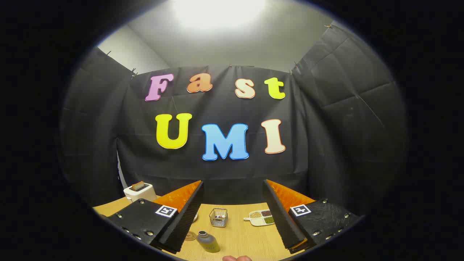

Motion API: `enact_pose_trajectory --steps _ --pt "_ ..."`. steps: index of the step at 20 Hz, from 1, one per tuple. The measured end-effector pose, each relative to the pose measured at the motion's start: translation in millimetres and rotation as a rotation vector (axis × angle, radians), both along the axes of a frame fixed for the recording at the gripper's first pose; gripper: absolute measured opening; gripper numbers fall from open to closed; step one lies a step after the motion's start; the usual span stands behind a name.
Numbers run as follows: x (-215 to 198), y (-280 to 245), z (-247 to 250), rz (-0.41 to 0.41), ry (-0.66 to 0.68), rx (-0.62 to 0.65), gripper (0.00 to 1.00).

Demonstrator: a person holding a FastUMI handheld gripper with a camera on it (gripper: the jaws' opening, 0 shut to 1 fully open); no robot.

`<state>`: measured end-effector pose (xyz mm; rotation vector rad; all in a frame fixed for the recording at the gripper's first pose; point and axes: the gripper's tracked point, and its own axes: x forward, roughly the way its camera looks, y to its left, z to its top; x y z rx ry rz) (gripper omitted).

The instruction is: Take the bottle from table, then pour the juice into the cup, finally place the bottle on the coaster

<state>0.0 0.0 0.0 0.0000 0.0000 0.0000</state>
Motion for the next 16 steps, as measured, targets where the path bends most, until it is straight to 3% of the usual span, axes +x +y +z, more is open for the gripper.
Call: enact_pose_trajectory --steps 16 --pt "10.3 22.8 -12.3 0.033 0.003 0.001 0.98"
